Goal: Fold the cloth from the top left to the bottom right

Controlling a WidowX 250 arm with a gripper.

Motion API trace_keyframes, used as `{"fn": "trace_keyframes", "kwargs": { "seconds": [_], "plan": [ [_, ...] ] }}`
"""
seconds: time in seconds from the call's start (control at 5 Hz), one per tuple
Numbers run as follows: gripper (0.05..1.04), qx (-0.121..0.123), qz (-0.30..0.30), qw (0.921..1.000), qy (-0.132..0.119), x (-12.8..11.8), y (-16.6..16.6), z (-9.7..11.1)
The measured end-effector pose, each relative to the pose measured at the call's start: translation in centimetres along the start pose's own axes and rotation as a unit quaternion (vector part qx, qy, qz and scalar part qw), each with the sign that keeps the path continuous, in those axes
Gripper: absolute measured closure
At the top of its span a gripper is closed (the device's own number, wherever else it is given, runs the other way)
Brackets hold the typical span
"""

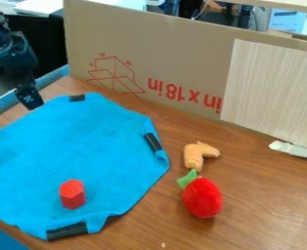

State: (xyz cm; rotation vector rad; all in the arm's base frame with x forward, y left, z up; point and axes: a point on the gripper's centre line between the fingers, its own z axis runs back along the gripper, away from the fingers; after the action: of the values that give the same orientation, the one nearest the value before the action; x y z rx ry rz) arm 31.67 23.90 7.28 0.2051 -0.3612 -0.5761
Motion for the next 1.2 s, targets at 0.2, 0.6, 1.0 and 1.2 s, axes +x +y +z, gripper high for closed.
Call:
{"fn": "trace_keyframes", "kwargs": {
  "seconds": [0.2, 0.6, 1.0, 1.2],
  "plan": [
    [0.082, -0.020, 0.007, 0.9997, 0.007, -0.5, -0.7, -1.4],
    [0.083, -0.025, 0.043, 0.9982, 0.035, 2.4, 1.4, -3.8],
    [0.083, -0.014, 0.044, 0.9979, 0.045, 3.7, 2.1, -4.7],
    [0.083, 0.010, 0.032, 0.9984, 0.045, 4.0, 2.5, -5.5]
  ]
}}
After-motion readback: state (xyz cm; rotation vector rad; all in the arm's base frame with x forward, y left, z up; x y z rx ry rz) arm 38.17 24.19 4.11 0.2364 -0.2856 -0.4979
